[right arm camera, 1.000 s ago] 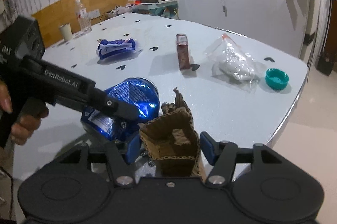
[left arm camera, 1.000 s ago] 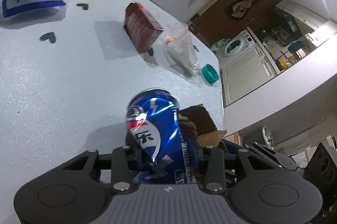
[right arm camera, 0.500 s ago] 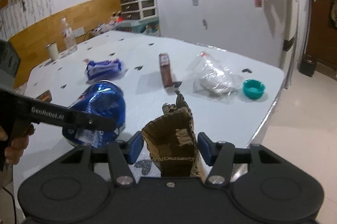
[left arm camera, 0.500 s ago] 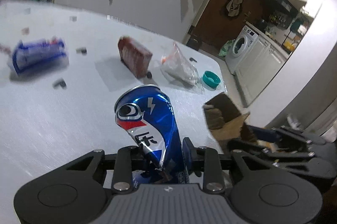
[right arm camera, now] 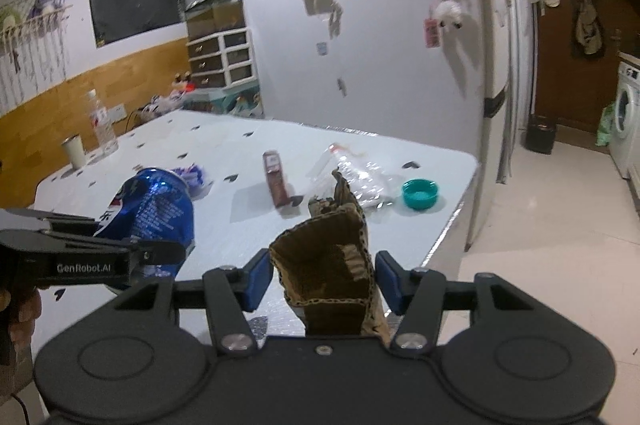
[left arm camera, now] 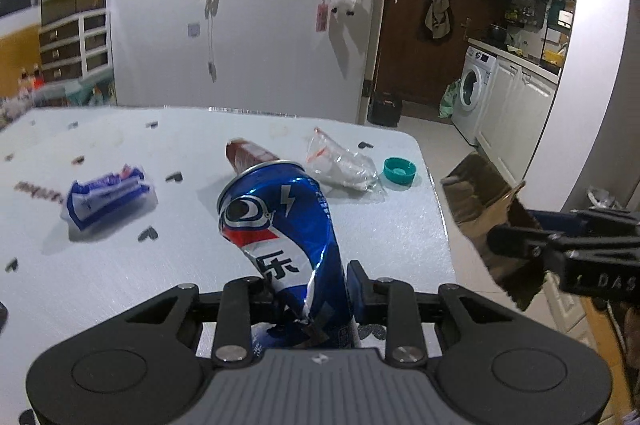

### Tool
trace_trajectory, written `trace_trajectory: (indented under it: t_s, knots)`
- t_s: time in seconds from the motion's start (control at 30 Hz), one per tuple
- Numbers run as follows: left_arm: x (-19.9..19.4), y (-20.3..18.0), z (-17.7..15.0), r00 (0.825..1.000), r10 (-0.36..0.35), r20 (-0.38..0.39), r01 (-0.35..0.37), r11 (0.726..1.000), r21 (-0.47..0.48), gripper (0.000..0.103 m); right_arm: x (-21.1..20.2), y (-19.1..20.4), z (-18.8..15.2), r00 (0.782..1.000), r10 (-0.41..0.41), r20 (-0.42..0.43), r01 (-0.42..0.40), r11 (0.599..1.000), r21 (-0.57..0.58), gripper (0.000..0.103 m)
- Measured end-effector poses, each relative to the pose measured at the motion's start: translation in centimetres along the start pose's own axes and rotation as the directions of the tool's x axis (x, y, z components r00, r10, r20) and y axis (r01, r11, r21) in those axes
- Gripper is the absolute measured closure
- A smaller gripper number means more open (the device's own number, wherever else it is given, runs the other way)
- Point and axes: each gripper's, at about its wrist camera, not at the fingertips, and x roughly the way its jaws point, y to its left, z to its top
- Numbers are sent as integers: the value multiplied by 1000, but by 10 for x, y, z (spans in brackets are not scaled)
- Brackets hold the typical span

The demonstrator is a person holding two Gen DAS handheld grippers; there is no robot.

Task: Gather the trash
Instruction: 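Carry the Pepsi can and cardboard from the table over the trash bin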

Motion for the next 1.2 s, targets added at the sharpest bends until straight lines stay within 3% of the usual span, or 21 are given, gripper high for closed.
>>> trace_trajectory:
  t_s: [0.13, 0.37, 0.87, 1.2]
  knots:
    - [-7, -17, 1, 999, 21, 28, -22, 999, 33, 71, -17, -7, -1, 999, -33, 29, 33, 999, 13, 46]
    - [-8, -56, 6, 999, -9, 50, 6, 997, 71, 71, -48, -28, -11, 994, -95, 57, 93, 995, 38, 46]
    - [20, -166, 6, 990, -140, 27, 134, 977, 165, 71, -118, -105, -39, 963, -263, 64, 254, 959, 128, 46]
    - [44, -239, 4, 970, -244, -11, 240, 945, 221, 71, -152, -164, -60, 926, -375, 43, 360, 912, 195, 46]
